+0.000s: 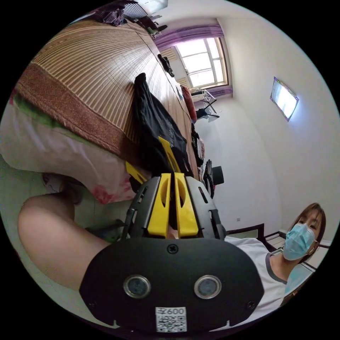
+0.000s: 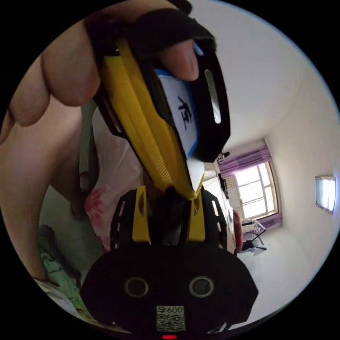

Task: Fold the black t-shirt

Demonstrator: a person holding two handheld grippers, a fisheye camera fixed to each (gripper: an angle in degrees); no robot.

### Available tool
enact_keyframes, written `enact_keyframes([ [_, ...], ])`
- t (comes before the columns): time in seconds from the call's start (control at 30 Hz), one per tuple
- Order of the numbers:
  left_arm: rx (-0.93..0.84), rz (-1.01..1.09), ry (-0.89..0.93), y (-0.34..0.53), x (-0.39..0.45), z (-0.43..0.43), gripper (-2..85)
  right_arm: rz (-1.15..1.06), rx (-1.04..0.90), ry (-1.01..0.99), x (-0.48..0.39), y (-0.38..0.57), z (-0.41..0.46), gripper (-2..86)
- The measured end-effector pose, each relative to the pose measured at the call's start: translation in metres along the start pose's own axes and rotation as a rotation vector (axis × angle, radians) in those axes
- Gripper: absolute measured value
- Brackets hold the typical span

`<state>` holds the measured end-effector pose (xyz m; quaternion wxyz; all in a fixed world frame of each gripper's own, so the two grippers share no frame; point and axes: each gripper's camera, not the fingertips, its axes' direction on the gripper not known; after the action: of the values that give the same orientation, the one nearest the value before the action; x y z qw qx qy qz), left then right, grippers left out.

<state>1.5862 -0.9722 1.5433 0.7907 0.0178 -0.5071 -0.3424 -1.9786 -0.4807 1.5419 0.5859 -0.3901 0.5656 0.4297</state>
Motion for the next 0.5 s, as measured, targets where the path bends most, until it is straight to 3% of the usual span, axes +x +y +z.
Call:
enact_keyframes([
  [0.33,-0.073,0.017,0.035,-0.022,-0.010,0.023,2.3,0.371,0.149,-0.370,0.045,-0.060,-0.069,8.2],
  [0.5,-0.048,0.024,0.058,-0.033,-0.012,0.032,2.3,0.289,0.095,-0.252,0.022,-0.122,-0.104,5.2],
])
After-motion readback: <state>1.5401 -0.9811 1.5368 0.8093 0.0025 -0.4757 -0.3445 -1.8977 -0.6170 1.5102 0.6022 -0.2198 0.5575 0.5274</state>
